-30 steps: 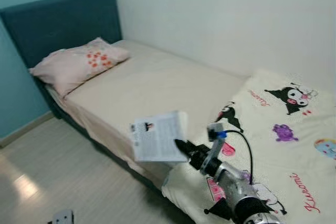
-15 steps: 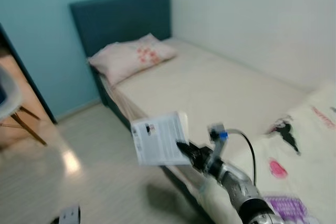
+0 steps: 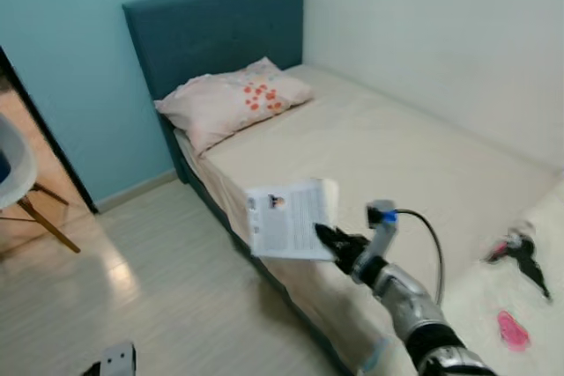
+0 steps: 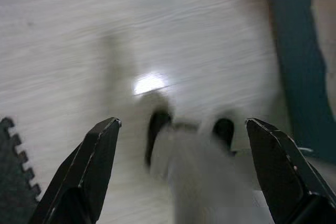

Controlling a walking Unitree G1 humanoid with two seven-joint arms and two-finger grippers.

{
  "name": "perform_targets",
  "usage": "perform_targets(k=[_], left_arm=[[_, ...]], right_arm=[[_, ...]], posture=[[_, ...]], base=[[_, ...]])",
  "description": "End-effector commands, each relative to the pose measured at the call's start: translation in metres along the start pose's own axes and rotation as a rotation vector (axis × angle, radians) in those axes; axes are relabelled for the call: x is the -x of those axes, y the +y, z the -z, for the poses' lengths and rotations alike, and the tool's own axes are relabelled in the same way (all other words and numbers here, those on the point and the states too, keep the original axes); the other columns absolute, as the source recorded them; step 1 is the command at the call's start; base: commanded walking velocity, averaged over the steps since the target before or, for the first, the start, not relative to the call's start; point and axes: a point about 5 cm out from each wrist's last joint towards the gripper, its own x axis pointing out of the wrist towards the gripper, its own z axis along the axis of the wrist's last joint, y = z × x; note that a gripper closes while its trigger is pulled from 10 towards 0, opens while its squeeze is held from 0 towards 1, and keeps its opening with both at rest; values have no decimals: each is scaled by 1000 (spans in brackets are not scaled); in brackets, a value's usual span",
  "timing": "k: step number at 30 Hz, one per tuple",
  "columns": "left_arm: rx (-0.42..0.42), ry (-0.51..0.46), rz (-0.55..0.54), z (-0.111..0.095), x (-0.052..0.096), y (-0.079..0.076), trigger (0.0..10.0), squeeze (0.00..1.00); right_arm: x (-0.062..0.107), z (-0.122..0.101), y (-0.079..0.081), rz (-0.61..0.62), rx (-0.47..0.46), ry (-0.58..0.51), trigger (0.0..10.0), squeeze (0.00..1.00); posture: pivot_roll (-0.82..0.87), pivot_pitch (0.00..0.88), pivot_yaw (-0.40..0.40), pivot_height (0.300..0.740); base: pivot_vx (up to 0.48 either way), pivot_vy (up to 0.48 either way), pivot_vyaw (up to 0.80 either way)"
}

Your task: Clean up the room

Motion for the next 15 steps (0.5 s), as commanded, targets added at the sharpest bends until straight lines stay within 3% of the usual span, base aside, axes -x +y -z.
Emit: perform_targets(k=[1, 7, 15], left_arm=[[-10, 22, -14, 5, 1, 5, 10000, 0], [-12, 20, -14, 4, 1, 5, 10000, 0], [-27, 22, -13, 3, 1, 7, 10000, 0]], right_arm=[[-7, 1, 10, -38, -14, -20, 10000, 0], [-6, 0, 12, -76, -1, -30, 10000, 0], [-6, -2, 13, -97, 23, -37, 10000, 0]], posture=[[-92, 0, -5, 740], [-90, 0, -7, 740], [-93, 0, -9, 740]], base=[[480, 0, 0], [480, 0, 0], [480, 0, 674]])
